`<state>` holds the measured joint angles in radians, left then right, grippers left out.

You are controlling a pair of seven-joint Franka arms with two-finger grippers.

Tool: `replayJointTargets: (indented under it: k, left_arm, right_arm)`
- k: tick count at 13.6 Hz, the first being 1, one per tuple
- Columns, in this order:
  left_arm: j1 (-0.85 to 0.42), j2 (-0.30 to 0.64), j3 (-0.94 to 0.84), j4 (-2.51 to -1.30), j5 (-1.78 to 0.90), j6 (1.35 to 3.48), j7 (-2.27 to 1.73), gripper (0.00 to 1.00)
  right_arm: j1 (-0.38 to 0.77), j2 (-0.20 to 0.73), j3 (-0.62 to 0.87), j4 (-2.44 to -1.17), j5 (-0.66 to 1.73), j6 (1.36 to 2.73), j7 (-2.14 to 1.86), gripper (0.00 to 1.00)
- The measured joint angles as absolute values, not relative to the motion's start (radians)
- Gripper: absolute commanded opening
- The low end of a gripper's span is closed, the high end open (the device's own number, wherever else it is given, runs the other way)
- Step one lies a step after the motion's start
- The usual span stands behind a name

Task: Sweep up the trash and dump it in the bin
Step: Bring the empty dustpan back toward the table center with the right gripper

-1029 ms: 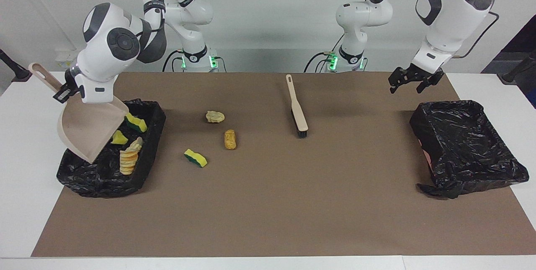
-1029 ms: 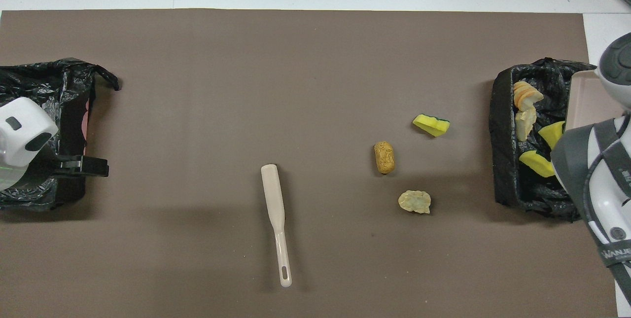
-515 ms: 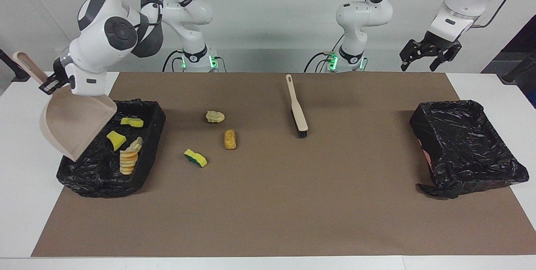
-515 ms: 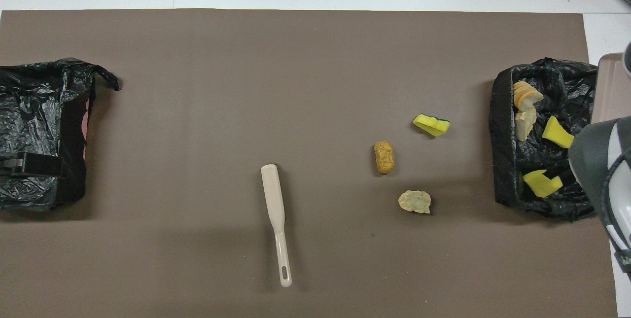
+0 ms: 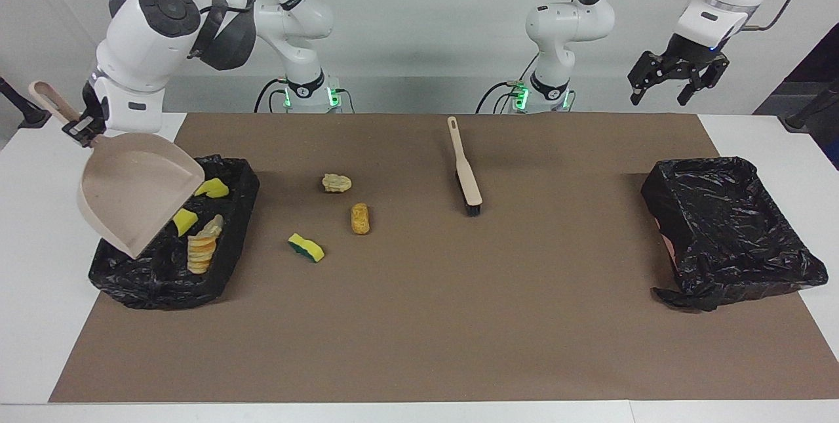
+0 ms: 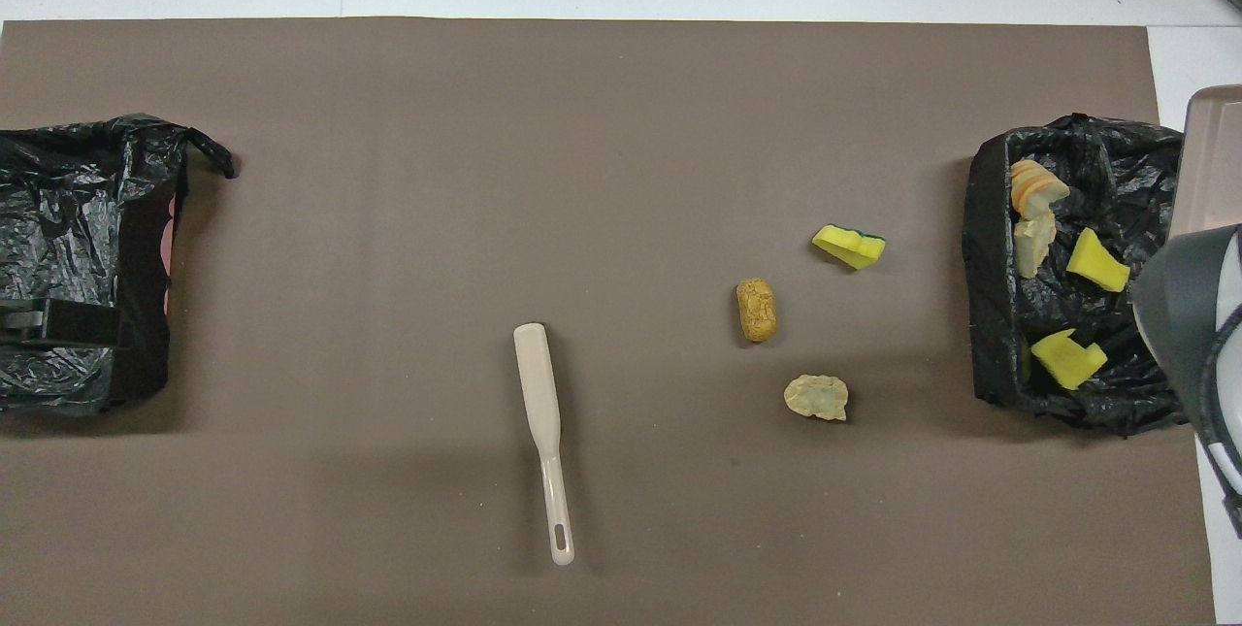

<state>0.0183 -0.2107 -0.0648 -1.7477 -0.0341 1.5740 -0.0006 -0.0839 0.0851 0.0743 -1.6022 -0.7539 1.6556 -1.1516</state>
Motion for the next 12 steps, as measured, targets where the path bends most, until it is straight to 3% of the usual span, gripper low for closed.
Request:
replayJointTargets:
  k: [3,8,12]
  left_arm:
    - [0.018,-0.208,-0.070,-1.728,-0.035,1.574,-0.029,1.00]
    - [0.018,-0.208,-0.070,-1.718,-0.035,1.573,-0.032,1.00]
    - [0.019,-0.208,-0.053,-1.718,-0.035,1.573,-0.033,1.00]
  right_arm:
    - [-0.064,0.085,0.089,-1.601,-0.619,1.657,-1.033,0.00]
    - [0.066,0.094,0.097,-1.569,-0.444,1.659,-0.684,0.00]
    - [0.195,0.196,0.099,-1.470,-0.386,1.675,-0.320,0.00]
